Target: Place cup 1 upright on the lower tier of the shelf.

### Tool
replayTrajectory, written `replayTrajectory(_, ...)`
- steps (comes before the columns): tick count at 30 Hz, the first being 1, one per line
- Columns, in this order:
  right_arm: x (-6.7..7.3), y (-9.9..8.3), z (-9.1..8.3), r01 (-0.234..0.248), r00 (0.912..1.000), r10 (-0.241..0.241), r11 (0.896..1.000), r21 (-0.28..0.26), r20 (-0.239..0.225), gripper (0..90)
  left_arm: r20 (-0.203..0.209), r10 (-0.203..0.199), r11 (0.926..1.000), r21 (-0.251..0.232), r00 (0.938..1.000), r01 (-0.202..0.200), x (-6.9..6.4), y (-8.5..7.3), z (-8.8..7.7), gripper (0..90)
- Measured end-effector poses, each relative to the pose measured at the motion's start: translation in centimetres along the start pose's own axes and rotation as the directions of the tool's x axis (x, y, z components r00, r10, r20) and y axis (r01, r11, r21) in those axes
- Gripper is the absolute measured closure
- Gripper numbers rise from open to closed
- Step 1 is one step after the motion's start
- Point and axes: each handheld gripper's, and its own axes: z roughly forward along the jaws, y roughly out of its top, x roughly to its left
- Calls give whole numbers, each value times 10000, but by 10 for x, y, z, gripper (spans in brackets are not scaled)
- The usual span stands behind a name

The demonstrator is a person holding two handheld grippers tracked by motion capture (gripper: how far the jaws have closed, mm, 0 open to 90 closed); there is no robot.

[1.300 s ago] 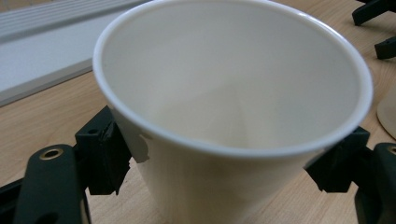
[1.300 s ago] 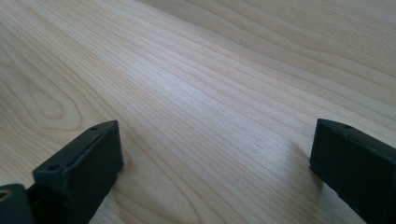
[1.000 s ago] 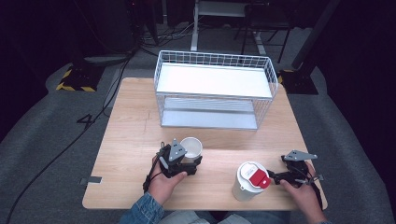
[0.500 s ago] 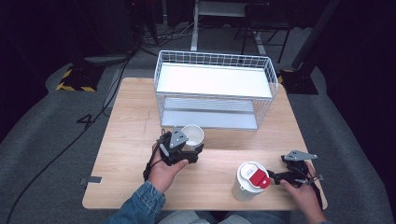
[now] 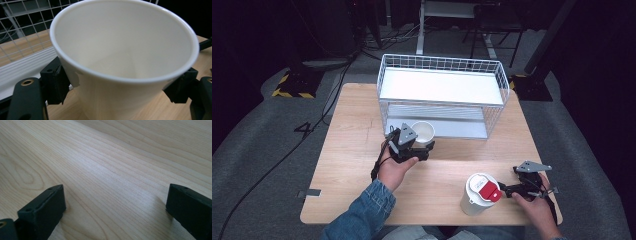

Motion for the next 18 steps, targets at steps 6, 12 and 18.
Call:
replayTrajectory(6, 0, 0, 0, 0, 10000, 0, 10000, 2, 1, 27, -196, -170, 9991, -391, 9997, 162, 7, 3, 9, 212)
replayTrajectory(12, 0, 0, 0, 0, 10000, 0, 10000, 0, -1, 27, -639, -306, 9994, -153, 9975, 296, 21, 4, 27, 211)
replayTrajectory(18, 0, 0, 0, 1, 10000, -1, 10000, 2, 0, 27, -946, -293, 9984, -520, 9951, 244, 26, 6, 36, 211)
